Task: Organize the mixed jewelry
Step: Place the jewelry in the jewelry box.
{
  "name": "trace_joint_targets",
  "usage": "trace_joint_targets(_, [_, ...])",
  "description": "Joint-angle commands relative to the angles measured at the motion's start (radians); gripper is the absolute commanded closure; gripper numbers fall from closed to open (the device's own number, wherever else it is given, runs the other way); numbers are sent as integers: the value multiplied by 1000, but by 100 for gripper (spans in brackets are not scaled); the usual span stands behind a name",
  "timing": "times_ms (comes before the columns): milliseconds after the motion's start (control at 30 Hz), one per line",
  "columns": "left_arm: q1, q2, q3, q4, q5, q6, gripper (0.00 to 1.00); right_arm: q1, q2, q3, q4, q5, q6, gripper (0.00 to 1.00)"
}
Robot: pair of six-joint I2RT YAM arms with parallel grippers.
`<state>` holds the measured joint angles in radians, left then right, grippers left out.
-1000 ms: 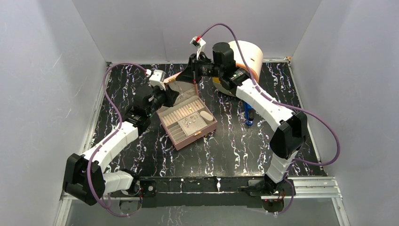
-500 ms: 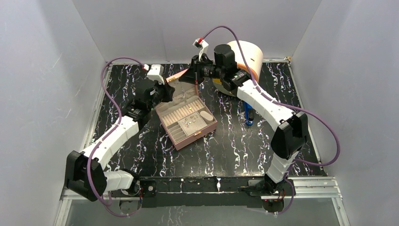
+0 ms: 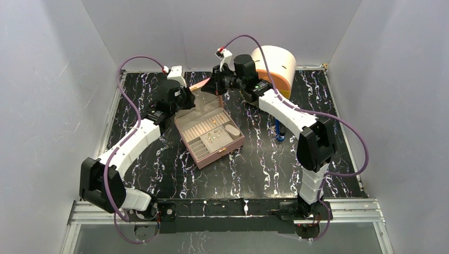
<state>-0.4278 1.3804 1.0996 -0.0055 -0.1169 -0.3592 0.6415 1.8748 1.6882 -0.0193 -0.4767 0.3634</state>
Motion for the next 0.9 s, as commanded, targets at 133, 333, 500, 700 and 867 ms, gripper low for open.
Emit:
trace_joint_targets(133, [-8,2,61,-24,-61,-46,100,-27,-14,6,120,84,11,100])
trace_joint_targets(333, [-9,10,65,-12,-100,-100,100,-50,-1,7,142,63,39,100])
trace_joint_targets(500, [-13,39,86,-7,-107,-151,100,-55,8,9,147,53,44,100])
trace_joint_targets(700, [-20,57,91,-14,-141,-199,100,-57,13,-7,152,53,42,100])
trace_joint_targets(867, [-32,58,90,-18,-215,-226,100,-56,22,-12,162,54,42,100])
